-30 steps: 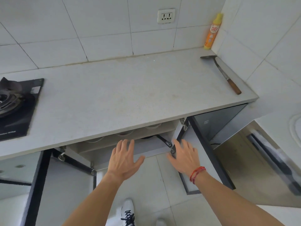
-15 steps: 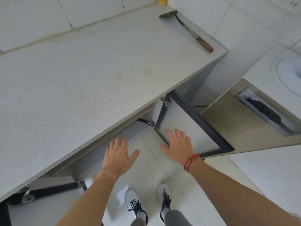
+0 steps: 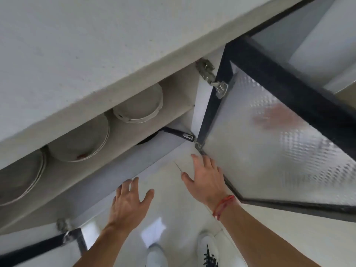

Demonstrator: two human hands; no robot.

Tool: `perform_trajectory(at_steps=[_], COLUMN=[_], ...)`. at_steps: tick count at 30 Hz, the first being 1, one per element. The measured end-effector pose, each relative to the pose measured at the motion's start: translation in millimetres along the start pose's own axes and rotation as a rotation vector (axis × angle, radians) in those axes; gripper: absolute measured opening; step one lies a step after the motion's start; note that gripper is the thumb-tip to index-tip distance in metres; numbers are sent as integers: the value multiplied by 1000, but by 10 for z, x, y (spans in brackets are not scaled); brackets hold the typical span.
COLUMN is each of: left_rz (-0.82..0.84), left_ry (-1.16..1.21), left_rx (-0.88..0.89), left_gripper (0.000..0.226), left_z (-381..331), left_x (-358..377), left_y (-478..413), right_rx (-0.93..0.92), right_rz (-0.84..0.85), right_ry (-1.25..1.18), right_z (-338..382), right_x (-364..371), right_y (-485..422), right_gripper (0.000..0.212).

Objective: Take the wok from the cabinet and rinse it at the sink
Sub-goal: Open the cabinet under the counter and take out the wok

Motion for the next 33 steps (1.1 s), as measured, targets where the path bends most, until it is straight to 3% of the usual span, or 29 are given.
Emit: perform_trajectory(at_steps=[5, 10, 21, 26, 33], left_rz=[-8, -99, -350, -424, -434], left_ry=[132, 171, 438, 516, 522], left_rx=[-117, -133, -218, -264, -214], left_gripper=[74, 73, 68, 66, 61], left_z=[163, 236, 658, 831, 870], left_x=[848, 1225, 1215, 1149, 1049], left_y=[-881, -1632, -3108, -3335, -3437], right_rx=[-22, -74, -253, -256, -216], right_rz=[-49, -67, -164, -202, -122], right_ry=[-31, 17, 265, 340, 324], right_z=[-394, -633, -648, -562, -416], right_x=[937, 1539, 2235, 2274, 2415], right_y=[-587, -1179, -2599, -3049, -3405], right_gripper=[66, 68, 67, 59, 58])
Point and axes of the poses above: each hand's wrist, its own y-axis away from the middle knuckle, its own x-axis out of the palm, z = x × y, the point moved 8 cm from there along -y, towards the middle knuckle, and after that the axes turned 12 degrees about -x, right-handed, at the moved point
